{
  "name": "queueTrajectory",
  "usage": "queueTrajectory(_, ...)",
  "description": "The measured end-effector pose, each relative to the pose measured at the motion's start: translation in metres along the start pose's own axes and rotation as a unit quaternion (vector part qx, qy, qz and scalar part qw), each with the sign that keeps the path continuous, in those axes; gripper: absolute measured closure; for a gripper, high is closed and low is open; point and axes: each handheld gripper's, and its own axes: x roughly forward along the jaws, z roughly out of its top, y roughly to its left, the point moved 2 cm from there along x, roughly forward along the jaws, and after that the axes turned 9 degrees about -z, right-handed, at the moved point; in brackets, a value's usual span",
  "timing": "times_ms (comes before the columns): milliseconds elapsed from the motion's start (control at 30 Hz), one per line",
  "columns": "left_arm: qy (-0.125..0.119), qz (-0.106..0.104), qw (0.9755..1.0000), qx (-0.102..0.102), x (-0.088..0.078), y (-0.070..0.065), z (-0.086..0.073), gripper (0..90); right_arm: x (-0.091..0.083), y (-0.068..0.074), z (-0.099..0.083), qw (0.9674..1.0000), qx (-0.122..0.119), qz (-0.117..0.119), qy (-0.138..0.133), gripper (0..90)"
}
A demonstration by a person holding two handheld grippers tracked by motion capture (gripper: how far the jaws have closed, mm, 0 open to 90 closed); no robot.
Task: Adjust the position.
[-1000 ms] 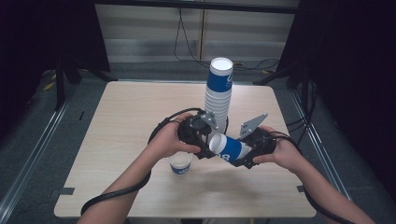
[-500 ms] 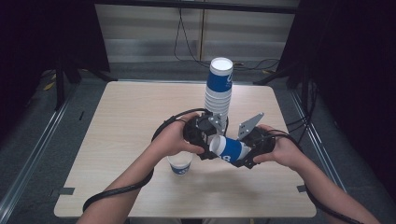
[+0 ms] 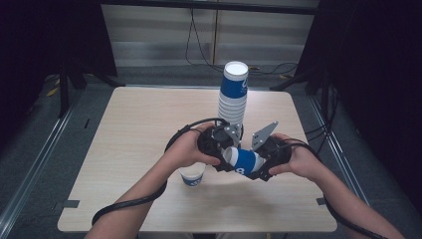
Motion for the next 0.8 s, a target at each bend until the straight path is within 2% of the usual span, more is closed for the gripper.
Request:
queueTrajectory(167,-0.015,-0.006,0.9999,-0.006,-0.004,0.001,-0.004,29.7,-0.004,0.000,0.000,0.9998,-0.001,0.000,-0.018,17.1)
queueTrajectory(333,-0.041,-0.022,0.9987,-0.020,-0.010,0.002,-0.011,29.6,-0.006,0.001,-0.002,0.9981,0.013,0.004,-0.060,14.4)
queueTrajectory(433,-0.053,-0.025,0.9981,-0.020,-0.015,0.003,-0.016,29.6,-0.005,0.001,-0.006,0.9948,0.040,0.015,-0.092,12.9)
queueTrajectory(533,-0.073,-0.028,0.9965,-0.031,-0.019,0.005,-0.021,29.6,-0.002,0.000,-0.012,0.9911,0.064,0.016,-0.116,12.6)
queueTrajectory(700,-0.083,-0.028,0.9953,-0.041,-0.023,0.007,-0.026,29.6,0.003,0.002,-0.022,0.9868,0.087,0.020,-0.136,12.4)
queueTrajectory(733,-0.086,-0.027,0.9951,-0.043,-0.024,0.007,-0.026,29.6,0.004,0.002,-0.023,0.9868,0.083,0.016,-0.138,12.3)
queueTrajectory(800,-0.091,-0.026,0.9945,-0.045,-0.025,0.008,-0.026,29.6,0.005,0.001,-0.024,0.9859,0.091,0.015,-0.140,12.4)
